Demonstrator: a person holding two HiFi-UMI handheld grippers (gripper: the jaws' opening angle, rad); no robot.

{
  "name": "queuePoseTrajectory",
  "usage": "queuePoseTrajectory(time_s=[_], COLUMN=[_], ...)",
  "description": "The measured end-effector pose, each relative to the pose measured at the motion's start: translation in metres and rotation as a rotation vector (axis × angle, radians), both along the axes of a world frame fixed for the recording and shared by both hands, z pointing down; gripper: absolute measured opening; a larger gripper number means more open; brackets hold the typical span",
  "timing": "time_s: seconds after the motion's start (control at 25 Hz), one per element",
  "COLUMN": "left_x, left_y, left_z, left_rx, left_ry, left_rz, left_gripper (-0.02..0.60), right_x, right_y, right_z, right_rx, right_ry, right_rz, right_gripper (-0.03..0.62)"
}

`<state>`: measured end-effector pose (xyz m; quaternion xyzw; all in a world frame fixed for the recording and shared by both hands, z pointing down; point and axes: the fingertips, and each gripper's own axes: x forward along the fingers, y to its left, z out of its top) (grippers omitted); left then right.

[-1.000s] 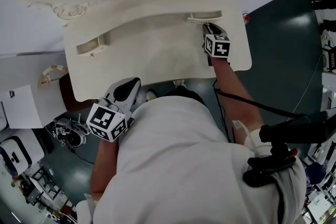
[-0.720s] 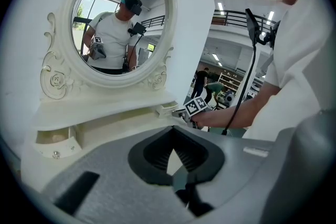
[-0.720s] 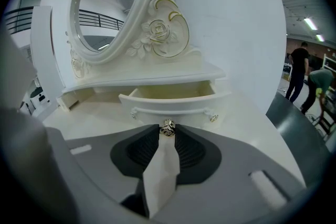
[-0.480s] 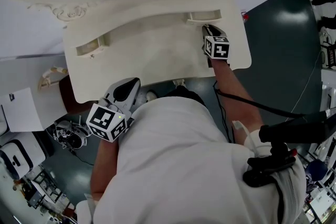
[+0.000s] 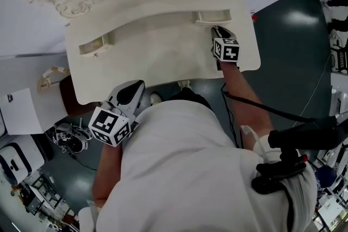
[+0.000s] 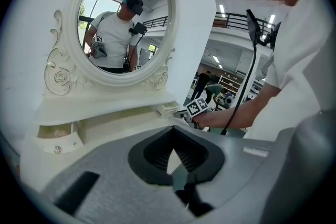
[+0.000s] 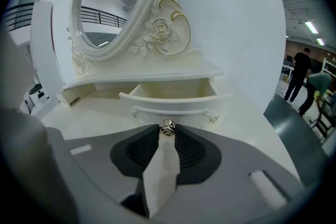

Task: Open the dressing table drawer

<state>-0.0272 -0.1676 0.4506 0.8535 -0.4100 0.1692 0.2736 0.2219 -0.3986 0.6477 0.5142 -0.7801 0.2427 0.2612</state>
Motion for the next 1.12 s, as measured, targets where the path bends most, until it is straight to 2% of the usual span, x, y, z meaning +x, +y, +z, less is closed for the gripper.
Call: queuePoseTrajectory(time_s=[0.16, 0.32, 0.52, 0.84, 1.12], left_x=[-0.003, -0.01, -0.017, -0.037, -0.07], left_y=[0.003, 0.007, 0.012, 0.031, 0.061], left_z=[-0.001, -0.001, -0.002, -0.007, -0.002], left_rx=[0.001, 0.002, 0.011, 0.024, 0.029], left_ry=[0.004, 0.007, 0.016, 0.039, 0.036], left_rz=[0.003, 0.012, 0.036, 0.07, 0.083], left_gripper=[0.002, 0.002, 0.002, 0.002, 0.002], right_x=[0.001, 0.002, 0.005, -0.012, -0.059], right_y=[0.001, 0.009, 0.031, 0.095, 0.157], right_z=[-0.001, 0.0, -0.001, -0.011, -0.033], right_rx=[0.005, -0.004, -0.026, -0.067, -0.077], right_ry=[0.004, 0.005, 0.02, 0.056, 0.031], right_rz=[0.012, 0.024, 0.038, 0.005, -0.082], right_gripper=[0.103, 0.146, 0.144, 0.009, 0.0])
